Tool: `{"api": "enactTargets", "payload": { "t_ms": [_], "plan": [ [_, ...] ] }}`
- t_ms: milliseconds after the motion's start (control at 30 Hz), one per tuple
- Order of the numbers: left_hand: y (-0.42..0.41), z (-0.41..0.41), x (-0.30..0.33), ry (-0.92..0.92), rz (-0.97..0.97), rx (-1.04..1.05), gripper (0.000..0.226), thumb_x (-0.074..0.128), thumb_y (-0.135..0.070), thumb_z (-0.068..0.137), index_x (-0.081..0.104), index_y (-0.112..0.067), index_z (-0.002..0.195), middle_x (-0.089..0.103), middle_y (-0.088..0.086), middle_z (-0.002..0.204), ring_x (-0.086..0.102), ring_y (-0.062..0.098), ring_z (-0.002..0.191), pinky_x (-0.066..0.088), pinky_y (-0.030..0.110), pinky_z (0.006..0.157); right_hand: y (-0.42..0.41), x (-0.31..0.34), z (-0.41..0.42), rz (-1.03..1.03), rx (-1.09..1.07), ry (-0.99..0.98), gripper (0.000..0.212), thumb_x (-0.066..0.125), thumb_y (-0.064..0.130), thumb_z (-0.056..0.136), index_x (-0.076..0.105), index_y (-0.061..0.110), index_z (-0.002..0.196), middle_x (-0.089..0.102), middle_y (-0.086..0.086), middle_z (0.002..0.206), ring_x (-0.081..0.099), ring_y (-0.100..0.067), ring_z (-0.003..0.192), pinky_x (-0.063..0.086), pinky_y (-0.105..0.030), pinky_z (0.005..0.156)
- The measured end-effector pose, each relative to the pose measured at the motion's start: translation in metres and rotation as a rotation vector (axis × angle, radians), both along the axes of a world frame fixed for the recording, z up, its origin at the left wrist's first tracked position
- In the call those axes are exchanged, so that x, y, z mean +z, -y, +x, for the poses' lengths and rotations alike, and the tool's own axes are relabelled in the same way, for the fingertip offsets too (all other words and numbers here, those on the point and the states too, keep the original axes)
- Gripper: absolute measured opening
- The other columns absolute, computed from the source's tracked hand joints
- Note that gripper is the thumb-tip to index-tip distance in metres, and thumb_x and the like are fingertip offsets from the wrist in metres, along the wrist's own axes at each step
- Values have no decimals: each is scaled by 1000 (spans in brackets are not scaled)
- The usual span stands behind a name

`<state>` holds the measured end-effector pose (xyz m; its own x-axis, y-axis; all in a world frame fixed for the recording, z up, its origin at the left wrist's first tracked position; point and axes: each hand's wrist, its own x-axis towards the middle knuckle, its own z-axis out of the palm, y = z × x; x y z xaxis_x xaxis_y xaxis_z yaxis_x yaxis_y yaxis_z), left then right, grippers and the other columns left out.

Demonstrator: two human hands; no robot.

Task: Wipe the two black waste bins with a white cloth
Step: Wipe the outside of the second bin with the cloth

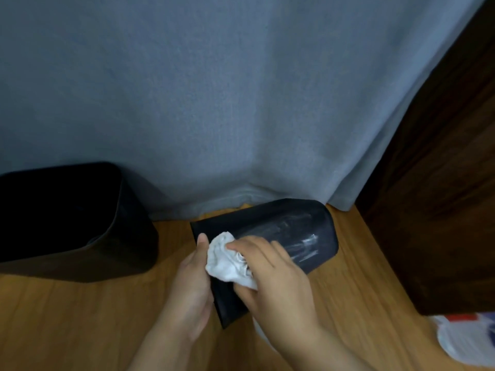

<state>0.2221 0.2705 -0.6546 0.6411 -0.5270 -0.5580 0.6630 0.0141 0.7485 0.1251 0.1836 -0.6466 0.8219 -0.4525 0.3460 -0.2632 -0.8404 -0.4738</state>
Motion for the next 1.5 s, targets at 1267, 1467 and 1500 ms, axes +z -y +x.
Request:
{"api": "enactTargets", "payload": {
  "t_ms": [1267, 1467, 1500],
  "plan": [
    [0, 9, 5, 27, 23, 16, 47, 33, -44, 103, 63, -13, 122, 74, 11, 113, 71, 24, 104, 52, 41, 89, 79, -41, -46, 237, -341, -92, 48, 70, 16, 77, 56, 24, 122, 56, 5, 119, 54, -19, 108, 46, -31, 85],
    [1, 11, 4, 5, 29, 43, 46, 35, -43, 103, 63, -12, 121, 75, 12, 109, 73, 26, 99, 52, 41, 88, 36, -38, -36, 154, -230, -70, 55, 76, 24, 70, 55, 35, 120, 50, 23, 121, 51, -2, 102, 34, -5, 73],
    [1, 12, 5, 9, 27, 36, 46, 35, -43, 103, 63, -12, 121, 75, 11, 108, 73, 25, 98, 52, 41, 88, 40, -35, -39, 145, -185, -75, 53, 76, 23, 70, 56, 36, 117, 53, 22, 121, 52, -3, 99, 34, -5, 68]
  ]
}}
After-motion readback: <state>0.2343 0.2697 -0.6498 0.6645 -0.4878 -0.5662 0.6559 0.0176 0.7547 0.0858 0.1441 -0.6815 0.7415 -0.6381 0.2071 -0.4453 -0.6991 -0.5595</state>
